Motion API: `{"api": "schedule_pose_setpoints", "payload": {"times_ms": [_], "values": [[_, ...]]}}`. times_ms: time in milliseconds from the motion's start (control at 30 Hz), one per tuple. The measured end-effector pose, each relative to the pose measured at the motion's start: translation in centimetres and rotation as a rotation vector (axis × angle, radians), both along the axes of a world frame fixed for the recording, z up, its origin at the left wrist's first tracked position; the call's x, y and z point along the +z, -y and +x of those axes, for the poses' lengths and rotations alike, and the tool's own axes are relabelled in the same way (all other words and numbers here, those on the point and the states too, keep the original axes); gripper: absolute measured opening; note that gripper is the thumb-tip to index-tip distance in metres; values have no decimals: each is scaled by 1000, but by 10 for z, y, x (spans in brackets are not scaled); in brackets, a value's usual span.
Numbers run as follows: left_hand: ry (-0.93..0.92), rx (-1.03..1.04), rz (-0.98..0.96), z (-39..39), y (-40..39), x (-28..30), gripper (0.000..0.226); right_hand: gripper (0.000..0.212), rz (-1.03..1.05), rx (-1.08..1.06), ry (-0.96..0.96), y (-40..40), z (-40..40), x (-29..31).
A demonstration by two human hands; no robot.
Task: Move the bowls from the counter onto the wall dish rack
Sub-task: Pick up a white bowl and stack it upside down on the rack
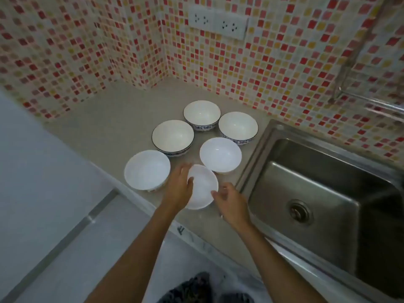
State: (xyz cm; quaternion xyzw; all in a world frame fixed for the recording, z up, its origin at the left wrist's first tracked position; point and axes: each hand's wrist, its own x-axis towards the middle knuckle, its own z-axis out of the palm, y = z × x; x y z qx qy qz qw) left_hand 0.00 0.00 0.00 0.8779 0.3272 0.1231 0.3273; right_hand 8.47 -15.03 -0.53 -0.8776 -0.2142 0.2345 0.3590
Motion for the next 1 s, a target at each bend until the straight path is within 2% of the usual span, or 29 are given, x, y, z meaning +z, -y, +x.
{"api": "schedule_pose_setpoints", "payload": {"times_ms": [267, 400, 500, 733, 933, 1000], "values": [[-45, -49, 169, -2, 2, -12, 48, 38, 17, -17, -150, -11, -11, 1], [-16, -20, 144, -2, 2, -11, 45, 31, 41, -80, -160, -4, -10, 2], [58, 28, -55, -4, 8, -7, 44, 31, 104, -135, -197, 14, -4, 4], [270, -50, -349, 33, 56, 12, 34, 31, 125, -275, -167, 76, 23, 21], [80, -58, -963, 97, 115, 29, 38, 26, 157, -431, -135, 140, 65, 43], [34, -71, -1073, 117, 136, 38, 43, 26, 181, -472, -113, 160, 82, 47]]}}
